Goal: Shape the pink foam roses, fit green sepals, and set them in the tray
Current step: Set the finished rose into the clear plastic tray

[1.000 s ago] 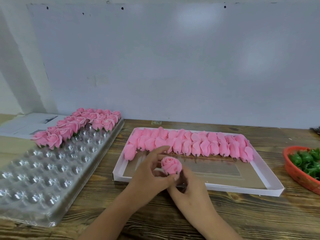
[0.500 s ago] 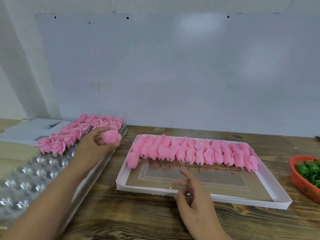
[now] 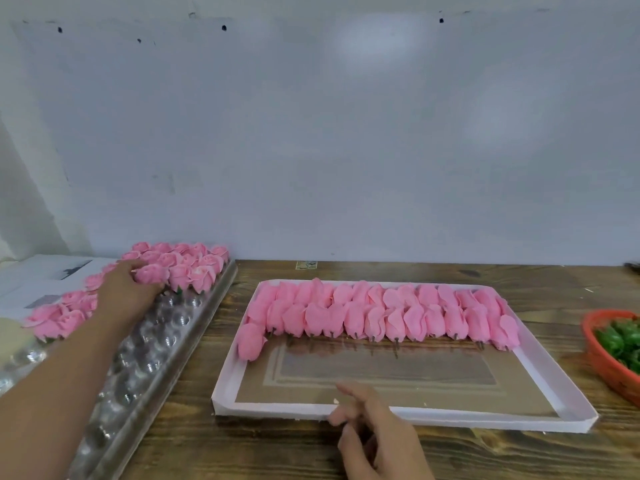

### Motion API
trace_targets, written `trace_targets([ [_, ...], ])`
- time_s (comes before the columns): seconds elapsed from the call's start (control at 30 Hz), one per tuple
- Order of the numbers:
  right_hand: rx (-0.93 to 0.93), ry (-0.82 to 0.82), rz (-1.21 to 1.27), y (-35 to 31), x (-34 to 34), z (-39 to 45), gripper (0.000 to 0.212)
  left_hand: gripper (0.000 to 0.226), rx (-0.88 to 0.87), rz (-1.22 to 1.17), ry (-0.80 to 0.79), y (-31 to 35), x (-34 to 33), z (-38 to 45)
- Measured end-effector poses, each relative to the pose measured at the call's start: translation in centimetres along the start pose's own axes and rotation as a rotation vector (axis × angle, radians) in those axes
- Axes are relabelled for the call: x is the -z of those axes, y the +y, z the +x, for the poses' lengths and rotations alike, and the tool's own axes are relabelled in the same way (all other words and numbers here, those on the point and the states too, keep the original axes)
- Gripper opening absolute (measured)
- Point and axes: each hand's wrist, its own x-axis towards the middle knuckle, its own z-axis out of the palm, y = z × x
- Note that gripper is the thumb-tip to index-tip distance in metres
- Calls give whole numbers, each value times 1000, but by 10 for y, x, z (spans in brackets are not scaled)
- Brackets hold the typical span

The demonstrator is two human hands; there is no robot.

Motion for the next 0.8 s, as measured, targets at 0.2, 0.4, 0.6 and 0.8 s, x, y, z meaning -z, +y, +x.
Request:
trace_targets([
  [0.2, -42, -14, -7, 2, 0, 2, 42, 59, 26, 29, 64, -7, -14, 8],
  [0.4, -9, 10, -12, -2, -2, 0, 58, 58, 43, -64, 190, -7, -13, 9],
  [0.6, -15, 4, -47, -3, -2, 1, 55, 52, -60, 71, 136, -9, -16, 5],
  [0.8, -24, 15, -50, 0, 0, 1, 41, 53, -116, 189, 74, -12, -19, 16],
])
